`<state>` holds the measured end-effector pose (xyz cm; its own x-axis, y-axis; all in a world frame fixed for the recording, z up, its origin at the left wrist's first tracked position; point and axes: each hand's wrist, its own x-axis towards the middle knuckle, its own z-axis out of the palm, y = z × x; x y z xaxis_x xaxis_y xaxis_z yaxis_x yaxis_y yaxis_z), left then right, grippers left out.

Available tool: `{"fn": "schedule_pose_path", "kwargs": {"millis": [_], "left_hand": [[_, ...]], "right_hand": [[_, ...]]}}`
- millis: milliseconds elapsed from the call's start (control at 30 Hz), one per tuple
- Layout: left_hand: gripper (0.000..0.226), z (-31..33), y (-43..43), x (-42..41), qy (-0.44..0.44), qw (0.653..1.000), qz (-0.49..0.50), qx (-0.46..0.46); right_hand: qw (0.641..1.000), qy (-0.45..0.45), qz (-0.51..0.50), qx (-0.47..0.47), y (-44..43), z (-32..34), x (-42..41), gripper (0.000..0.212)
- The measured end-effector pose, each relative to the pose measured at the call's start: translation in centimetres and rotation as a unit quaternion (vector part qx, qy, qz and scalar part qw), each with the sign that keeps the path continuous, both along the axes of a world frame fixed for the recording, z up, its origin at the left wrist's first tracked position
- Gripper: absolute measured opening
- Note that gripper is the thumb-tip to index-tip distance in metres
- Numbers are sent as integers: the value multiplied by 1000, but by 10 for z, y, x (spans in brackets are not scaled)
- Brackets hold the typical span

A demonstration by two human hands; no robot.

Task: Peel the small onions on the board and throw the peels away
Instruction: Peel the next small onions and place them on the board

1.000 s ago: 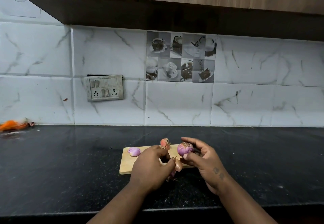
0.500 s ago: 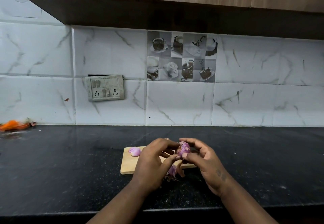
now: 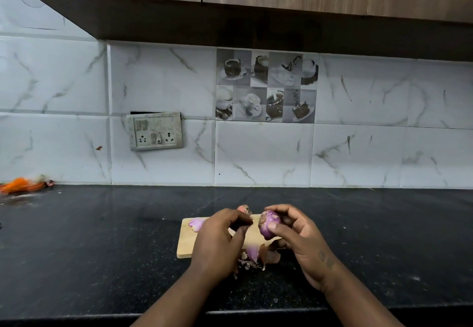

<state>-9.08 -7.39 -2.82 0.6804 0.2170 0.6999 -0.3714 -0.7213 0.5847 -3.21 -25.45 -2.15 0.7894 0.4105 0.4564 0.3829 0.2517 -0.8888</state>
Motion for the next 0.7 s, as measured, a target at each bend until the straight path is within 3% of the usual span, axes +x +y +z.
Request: {"fn": "schedule_pose_path", "kwargs": {"millis": [100,267,400,500,700], "left_hand": [[28,-2,-2,0,16,999,8,32],[6,-1,-2,0,-6,998,22,52],[10,-1,-4,-1,-31,999,10,24],[20,0,-6,-2,-55,997,-55,-2],[20,0,-5,0,-30,991,-120,-46]], "right_hand": [[1000,-20,1,-5,0,-3,2,38],[998,-46,-26,-40,-3,-3,5,65],[996,-60,-50,-41,-1,-4,8,56],[995,-63,-58,-56,-2,-5,10,54],[991,-92,-34,-86,-1,-6,7,52]]}}
